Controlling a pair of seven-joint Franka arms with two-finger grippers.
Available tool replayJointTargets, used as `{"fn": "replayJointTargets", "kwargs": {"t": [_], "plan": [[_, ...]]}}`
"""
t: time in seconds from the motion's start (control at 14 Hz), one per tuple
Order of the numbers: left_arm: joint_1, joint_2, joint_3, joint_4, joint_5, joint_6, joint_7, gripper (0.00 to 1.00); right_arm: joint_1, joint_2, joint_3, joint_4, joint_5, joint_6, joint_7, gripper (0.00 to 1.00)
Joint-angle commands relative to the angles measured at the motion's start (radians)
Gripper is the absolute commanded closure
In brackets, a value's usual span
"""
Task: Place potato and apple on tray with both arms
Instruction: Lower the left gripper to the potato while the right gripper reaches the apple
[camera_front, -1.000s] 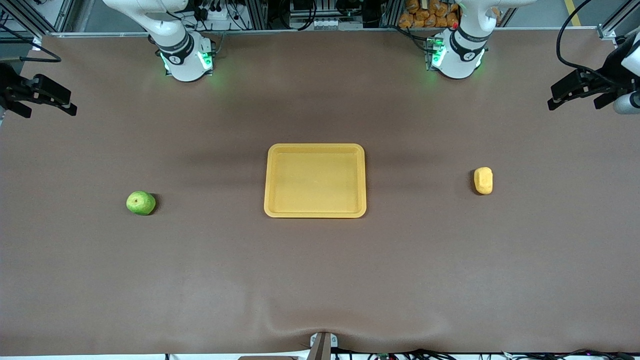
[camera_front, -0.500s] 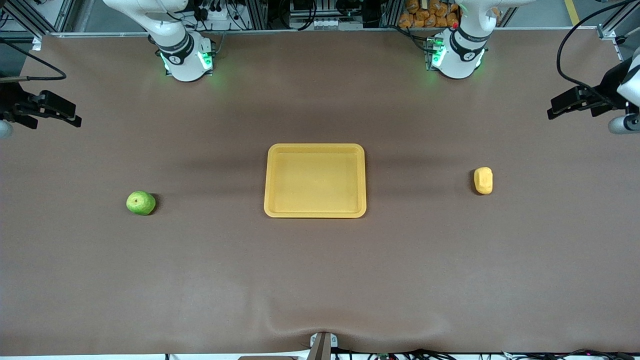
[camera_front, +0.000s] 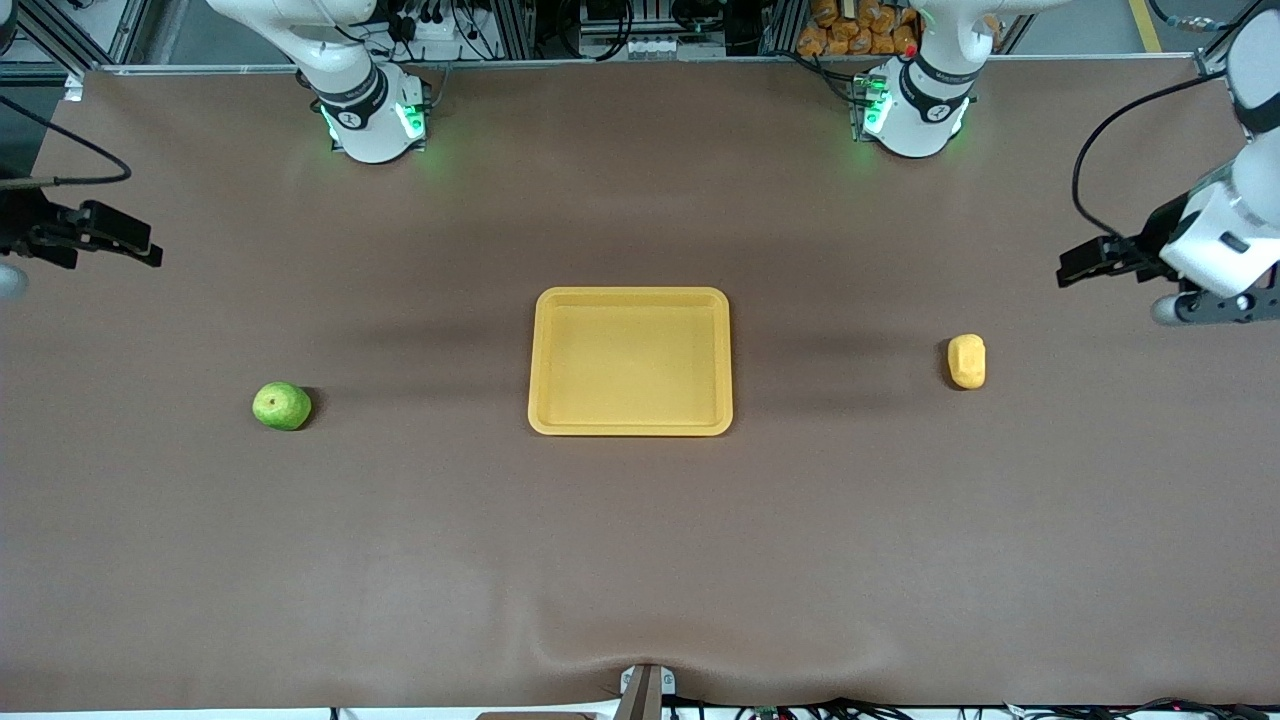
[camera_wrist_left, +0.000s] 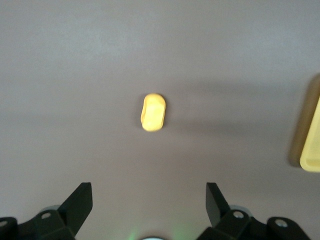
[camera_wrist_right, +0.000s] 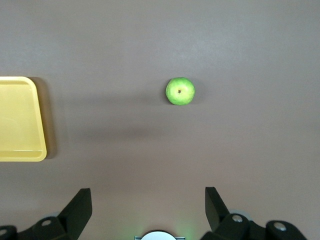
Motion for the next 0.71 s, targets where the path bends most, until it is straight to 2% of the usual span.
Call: {"fn": "replayJointTargets", "kwargs": {"t": [0.0, 0.21, 0.64], "plan": [[0.005, -0.02, -0.003, -0.112, 0.019, 0.126, 0.018, 0.0, -0.02, 0.032, 0.011, 0.024, -0.003, 0.002, -0.011, 0.0], [0.005, -0.012, -0.004, -0.205, 0.028, 0.261, 0.018, 0.0, -0.02, 0.069, 0.011, 0.024, -0.005, 0.008, -0.011, 0.0], [0.005, 0.029, -0.004, -0.334, 0.048, 0.473, 0.018, 0.0, -0.021, 0.141, 0.011, 0.023, -0.005, 0.048, -0.011, 0.0]]}}
